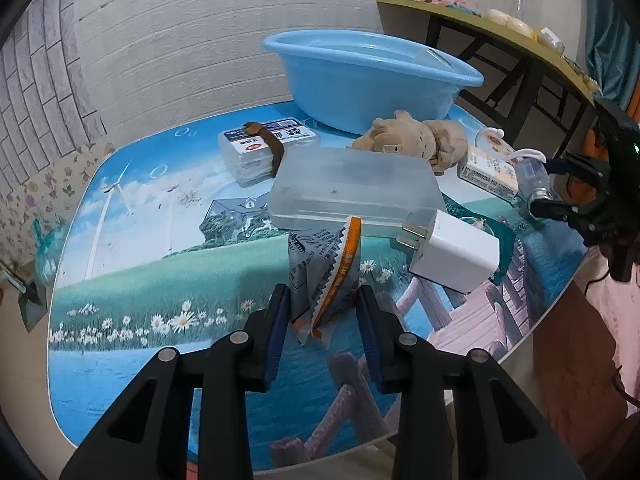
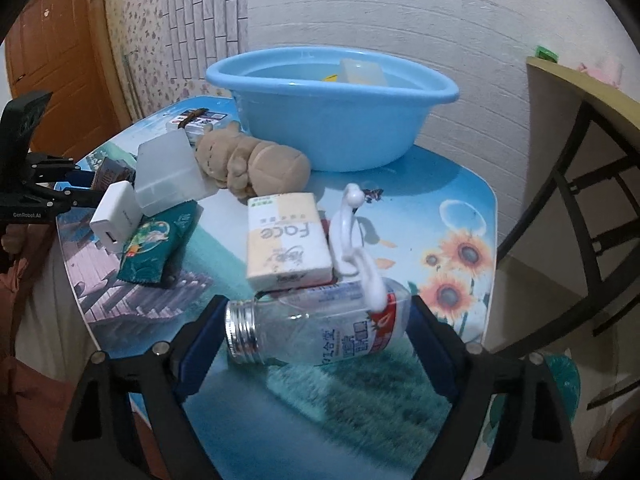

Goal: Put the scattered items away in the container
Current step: 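Close the right gripper on the clear water bottle while the left gripper holds the grey packet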

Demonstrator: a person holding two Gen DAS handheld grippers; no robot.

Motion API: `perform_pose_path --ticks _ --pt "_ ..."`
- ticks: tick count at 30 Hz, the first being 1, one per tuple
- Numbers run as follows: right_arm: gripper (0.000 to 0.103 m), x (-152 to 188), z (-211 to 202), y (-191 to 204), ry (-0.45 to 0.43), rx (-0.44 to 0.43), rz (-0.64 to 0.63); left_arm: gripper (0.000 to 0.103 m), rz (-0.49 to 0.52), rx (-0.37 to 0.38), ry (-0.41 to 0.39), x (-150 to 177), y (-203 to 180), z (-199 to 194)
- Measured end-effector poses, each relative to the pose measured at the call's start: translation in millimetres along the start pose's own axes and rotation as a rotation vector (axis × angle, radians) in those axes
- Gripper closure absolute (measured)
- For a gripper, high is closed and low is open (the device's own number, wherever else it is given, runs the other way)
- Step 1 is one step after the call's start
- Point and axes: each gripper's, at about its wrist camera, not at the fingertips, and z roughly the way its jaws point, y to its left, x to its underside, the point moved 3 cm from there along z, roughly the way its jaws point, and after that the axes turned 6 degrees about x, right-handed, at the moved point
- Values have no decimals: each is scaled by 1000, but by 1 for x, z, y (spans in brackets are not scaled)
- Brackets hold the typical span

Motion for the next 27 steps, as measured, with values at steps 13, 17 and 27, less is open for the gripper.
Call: perform_pose_path --ticks 13,17,27 --pt "15 -1 -30 40 43 239 333 70 -82 -65 -34 16 24 -22" --pt "15 -4 -27 44 54 281 408 70 -115 -89 -36 17 33 -24" --pt "15 0 -20 57 60 315 322 67 -114 -101 -30 20 33 -18"
